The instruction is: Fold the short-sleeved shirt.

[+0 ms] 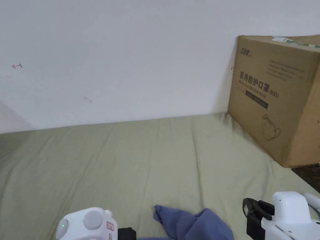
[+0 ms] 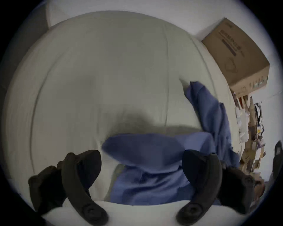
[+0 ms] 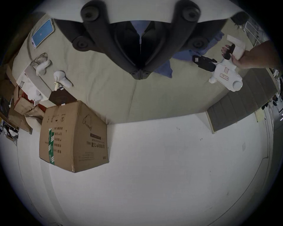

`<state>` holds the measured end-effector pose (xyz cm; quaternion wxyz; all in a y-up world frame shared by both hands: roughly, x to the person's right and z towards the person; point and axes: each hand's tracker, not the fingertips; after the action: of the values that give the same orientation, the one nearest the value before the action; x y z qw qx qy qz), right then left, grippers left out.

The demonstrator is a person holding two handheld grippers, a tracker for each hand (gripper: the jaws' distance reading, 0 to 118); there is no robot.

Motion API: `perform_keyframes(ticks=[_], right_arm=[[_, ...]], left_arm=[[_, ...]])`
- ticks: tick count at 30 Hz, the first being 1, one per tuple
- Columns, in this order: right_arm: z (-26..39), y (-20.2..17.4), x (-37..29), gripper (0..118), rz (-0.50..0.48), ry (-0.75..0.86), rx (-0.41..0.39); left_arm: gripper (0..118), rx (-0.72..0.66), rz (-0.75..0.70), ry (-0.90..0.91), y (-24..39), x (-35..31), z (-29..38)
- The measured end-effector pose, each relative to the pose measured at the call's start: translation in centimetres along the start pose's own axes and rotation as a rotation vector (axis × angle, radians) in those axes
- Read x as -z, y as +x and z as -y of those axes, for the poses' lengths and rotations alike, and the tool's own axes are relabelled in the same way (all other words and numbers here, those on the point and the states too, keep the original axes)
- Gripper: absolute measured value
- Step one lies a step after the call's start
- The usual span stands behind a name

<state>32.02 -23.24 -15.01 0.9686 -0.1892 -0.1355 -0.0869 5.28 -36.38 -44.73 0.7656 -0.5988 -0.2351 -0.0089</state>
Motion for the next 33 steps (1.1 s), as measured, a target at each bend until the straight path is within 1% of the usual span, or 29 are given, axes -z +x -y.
perform_keyframes(ticks=[1, 2, 3, 4, 5, 6, 7, 8, 9, 10, 11, 12, 13, 14, 15, 16, 17, 18, 19, 20, 21, 22, 23, 24, 26, 28, 31, 33], right_arm=[[0.2, 0.1, 0.5, 0, 0.003, -0.012, -0.004], [0.2, 0.2, 1.0, 0, 0.003, -0.025, -0.006], [0.3, 0.4, 1.7, 0, 0.001, -0.040, -0.006], [0.4, 0.6, 2.6, 0, 0.000, -0.058, -0.009], [0.4, 0.8, 3.7, 0, 0.001, -0.080, -0.015], [0.4, 1.1, 5.0, 0, -0.027, -0.116, -0.007], [0.4, 1.6, 6.4, 0, -0.083, -0.149, 0.023], [0.4, 2.0, 7.9, 0, -0.109, -0.182, 0.058], [0.5, 2.2, 9.5, 0, -0.115, -0.219, 0.073], [0.5, 2.4, 11.7, 0, -0.100, -0.280, 0.086], [0.5, 2.7, 13.7, 0, -0.080, -0.348, 0.108], [0.7, 2.9, 16.2, 32, -0.060, -0.450, 0.133], [1.3, 3.3, 18.8, 75, -0.084, -0.579, 0.160], [2.1, 3.9, 20.5, 99, -0.083, -0.639, 0.217], [2.8, 4.4, 22.1, 101, -0.061, -0.676, 0.271], [3.5, 4.7, 23.5, 101, -0.014, -0.734, 0.283], [4.1, 4.8, 24.6, 101, 0.025, -0.798, 0.271], [4.7, 4.7, 25.4, 100, 0.056, -0.866, 0.232], [5.2, 4.4, 25.6, 96, 0.049, -0.900, 0.192], [4.9, 3.7, 25.3, 90, 0.044, -0.876, 0.100], [4.3, 2.9, 24.7, 67, 0.046, -0.848, -0.008], [3.7, 2.3, 24.1, 37, 0.027, -0.825, -0.069], [3.2, 1.6, 23.0, 3, -0.015, -0.816, -0.105], [2.5, 1.3, 22.1, 3, -0.054, -0.794, -0.122], [0.5, 1.3, 19.7, 3, -0.105, -0.715, -0.109], [-2.4, 1.9, 16.6, 3, -0.092, -0.590, -0.099], [-6.9, 4.0, 12.5, 3, -0.074, -0.461, -0.020], [-9.8, 5.8, 9.5, 3, -0.052, -0.397, 0.009]], left_arm=[[91, 0.039, 0.006, 0.007, 0.6, 0.7, 0.4], [77, 0.071, 0.045, 0.002, 0.7, 0.7, 1.4], [49, 0.132, 0.023, 0.018, 1.6, 0.7, 2.3], [12, 0.231, -0.072, 0.094, 2.7, 0.1, 3.5], [7, 0.311, -0.068, 0.172, 2.8, -0.9, 4.8], [8, 0.326, -0.004, 0.204, 2.5, -1.6, 5.8], [8, 0.296, 0.001, 0.222, 2.2, -2.3, 6.7], [7, 0.230, 0.038, 0.225, 1.7, -3.0, 7.4], [7, 0.184, 0.072, 0.240, 1.2, -3.6, 8.2], [7, 0.157, 0.078, 0.260, -0.3, -4.4, 8.2], [7, 0.166, 0.051, 0.295, -0.5, -5.2, 9.0], [7, 0.185, 0.021, 0.328, -0.7, -5.9, 9.7], [7, 0.196, 0.013, 0.339, -1.1, -6.5, 9.8], [7, 0.197, 0.023, 0.325, -1.5, -6.8, 9.9], [7, 0.200, 0.024, 0.324, -1.8, -7.3, 10.1], [7, 0.203, 0.022, 0.324, -1.9, -7.7, 10.3], [7, 0.206, 0.018, 0.319, -2.0, -8.1, 10.4], [7, 0.207, 0.014, 0.317, -2.3, -8.3, 10.0], [7, 0.202, 0.014, 0.311, -2.6, -8.7, 9.8], [7, 0.195, 0.017, 0.309, -2.9, -9.1, 9.7], [7, 0.186, 0.018, 0.313, -3.2, -9.6, 9.7], [7, 0.176, 0.015, 0.325, -3.5, -10.0, 9.4], [7, 0.163, 0.012, 0.336, -3.8, -10.5, 9.3], [7, 0.142, 0.018, 0.346, -4.2, -11.3, 9.2], [7, 0.120, 0.026, 0.371, -4.7, -12.8, 9.0], [7, 0.113, 0.035, 0.413, -5.3, -15.2, 8.8], [7, 0.137, -0.026, 0.512, -6.1, -19.6, 8.7], [7, 0.133, -0.052, 0.585, -7.1, -22.9, 8.6]])
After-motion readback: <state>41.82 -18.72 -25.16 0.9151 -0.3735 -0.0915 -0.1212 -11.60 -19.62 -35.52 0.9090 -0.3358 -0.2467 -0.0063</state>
